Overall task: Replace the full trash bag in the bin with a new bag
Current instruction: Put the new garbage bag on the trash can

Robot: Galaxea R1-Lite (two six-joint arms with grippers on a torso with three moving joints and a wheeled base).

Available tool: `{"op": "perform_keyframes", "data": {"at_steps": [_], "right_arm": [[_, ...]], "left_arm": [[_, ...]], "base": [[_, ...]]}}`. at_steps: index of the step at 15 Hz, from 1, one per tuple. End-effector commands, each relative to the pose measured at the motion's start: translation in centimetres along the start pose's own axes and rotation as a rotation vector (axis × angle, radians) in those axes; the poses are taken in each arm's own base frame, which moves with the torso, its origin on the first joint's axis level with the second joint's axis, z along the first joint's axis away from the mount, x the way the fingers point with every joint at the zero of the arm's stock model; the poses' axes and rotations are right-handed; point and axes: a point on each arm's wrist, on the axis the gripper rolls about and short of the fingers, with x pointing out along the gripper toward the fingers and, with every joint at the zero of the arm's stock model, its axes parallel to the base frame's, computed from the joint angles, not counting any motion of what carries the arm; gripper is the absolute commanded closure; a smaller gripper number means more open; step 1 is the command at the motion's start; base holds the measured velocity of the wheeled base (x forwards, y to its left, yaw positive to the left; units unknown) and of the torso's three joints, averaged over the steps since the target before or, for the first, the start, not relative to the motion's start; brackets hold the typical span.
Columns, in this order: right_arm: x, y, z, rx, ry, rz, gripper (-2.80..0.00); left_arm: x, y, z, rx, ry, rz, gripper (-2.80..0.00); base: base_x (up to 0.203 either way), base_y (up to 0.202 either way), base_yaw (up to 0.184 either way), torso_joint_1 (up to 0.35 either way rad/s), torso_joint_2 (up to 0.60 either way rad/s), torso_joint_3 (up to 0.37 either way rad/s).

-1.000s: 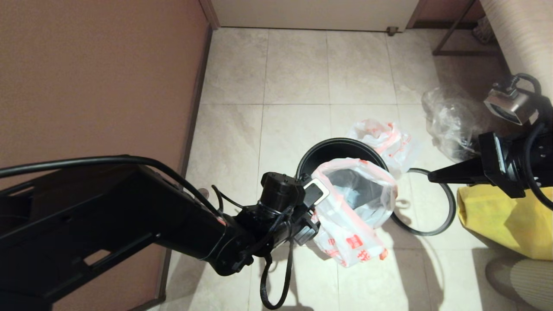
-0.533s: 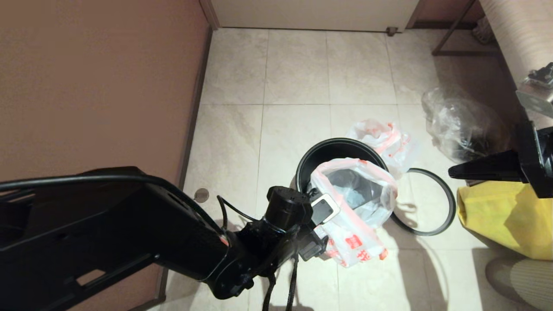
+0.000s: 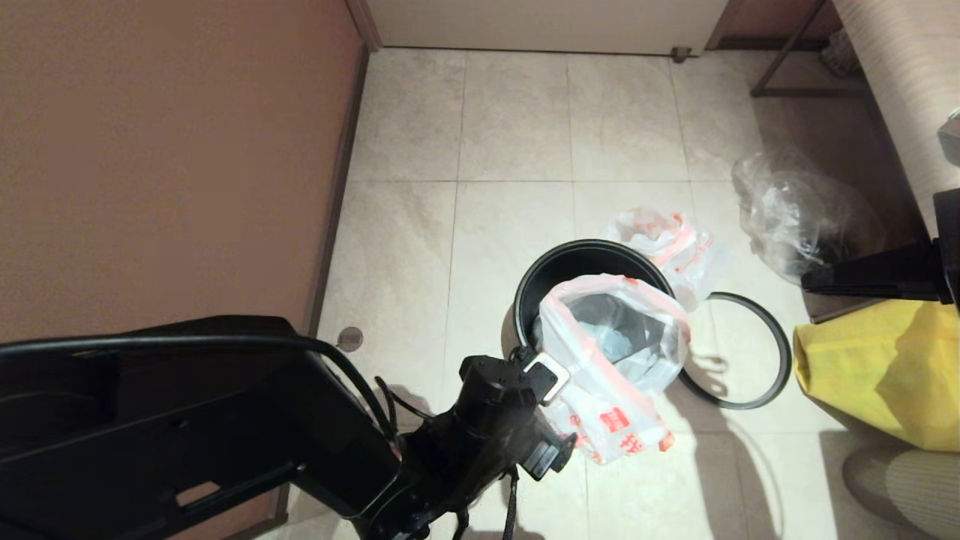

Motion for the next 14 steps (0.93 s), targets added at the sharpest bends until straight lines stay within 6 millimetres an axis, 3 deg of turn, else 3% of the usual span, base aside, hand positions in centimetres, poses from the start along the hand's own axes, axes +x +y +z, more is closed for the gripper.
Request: {"op": "perform_keyframes", "data": {"at_steps": [1, 9, 10, 14], "right_arm": [[0.0, 0.0, -0.1, 0.002, 0.004, 0.001, 0.0], [0.2, -0.1, 0.0, 0.008, 0.002, -0.01, 0.0], [0.3, -0.1, 0.0, 0.009, 0.003, -0.012, 0.0], [0.3, -0.1, 0.0, 0.007, 0.003, -0.012, 0.0]], "left_arm": [[-0.1, 0.2, -0.4, -0.036, 0.01, -0.003, -2.8], [3.6, 2.8, -1.2, -0.137, -0.008, -0.091, -2.8], [3.7, 2.7, -1.2, -0.141, -0.011, -0.104, 0.0], [4.0, 2.5, -0.8, -0.157, -0.048, -0.17, 0.0]], "base": [[0.0, 0.0, 0.0, 0.0, 0.0, 0.0], [0.0, 0.0, 0.0, 0.0, 0.0, 0.0], [0.0, 0.0, 0.0, 0.0, 0.0, 0.0], [0.0, 0.0, 0.0, 0.0, 0.0, 0.0]]}}
